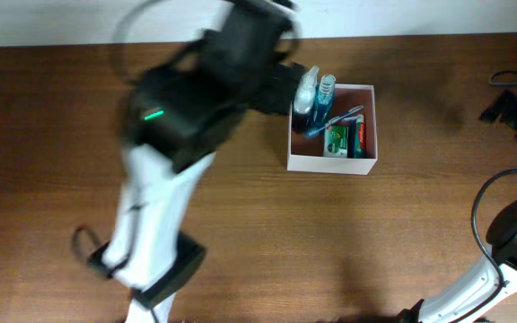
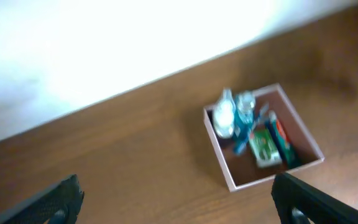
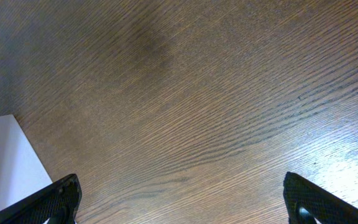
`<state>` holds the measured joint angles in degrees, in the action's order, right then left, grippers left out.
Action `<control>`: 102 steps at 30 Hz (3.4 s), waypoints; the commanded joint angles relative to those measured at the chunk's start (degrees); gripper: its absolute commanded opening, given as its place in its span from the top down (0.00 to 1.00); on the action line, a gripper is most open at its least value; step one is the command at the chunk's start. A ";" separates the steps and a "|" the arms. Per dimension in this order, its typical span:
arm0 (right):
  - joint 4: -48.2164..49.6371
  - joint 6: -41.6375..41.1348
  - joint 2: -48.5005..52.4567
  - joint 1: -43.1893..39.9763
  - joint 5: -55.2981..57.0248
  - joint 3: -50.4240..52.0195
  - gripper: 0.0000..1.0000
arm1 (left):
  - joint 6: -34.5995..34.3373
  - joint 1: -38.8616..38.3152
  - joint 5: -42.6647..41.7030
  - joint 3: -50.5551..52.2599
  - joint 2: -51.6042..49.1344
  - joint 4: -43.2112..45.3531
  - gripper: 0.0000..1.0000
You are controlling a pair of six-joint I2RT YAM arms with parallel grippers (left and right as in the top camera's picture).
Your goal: Pack container
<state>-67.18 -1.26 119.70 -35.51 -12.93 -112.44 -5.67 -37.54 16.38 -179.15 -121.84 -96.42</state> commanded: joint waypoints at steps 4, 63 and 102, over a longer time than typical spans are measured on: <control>0.13 0.13 -0.07 -0.13 0.13 -0.70 0.01 | -0.42 0.26 -1.16 0.42 9.16 -0.26 0.01; 0.13 0.13 -0.07 -0.13 0.11 -0.70 0.01 | 9.81 29.24 -22.23 155.05 94.84 98.20 0.01; 0.13 0.13 -0.07 -0.13 0.13 -0.70 0.01 | 9.60 37.33 -22.82 178.68 121.57 101.92 0.01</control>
<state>-67.18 -1.28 119.70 -35.51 -12.91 -112.44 3.46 -0.56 -5.65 -1.58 -0.89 6.13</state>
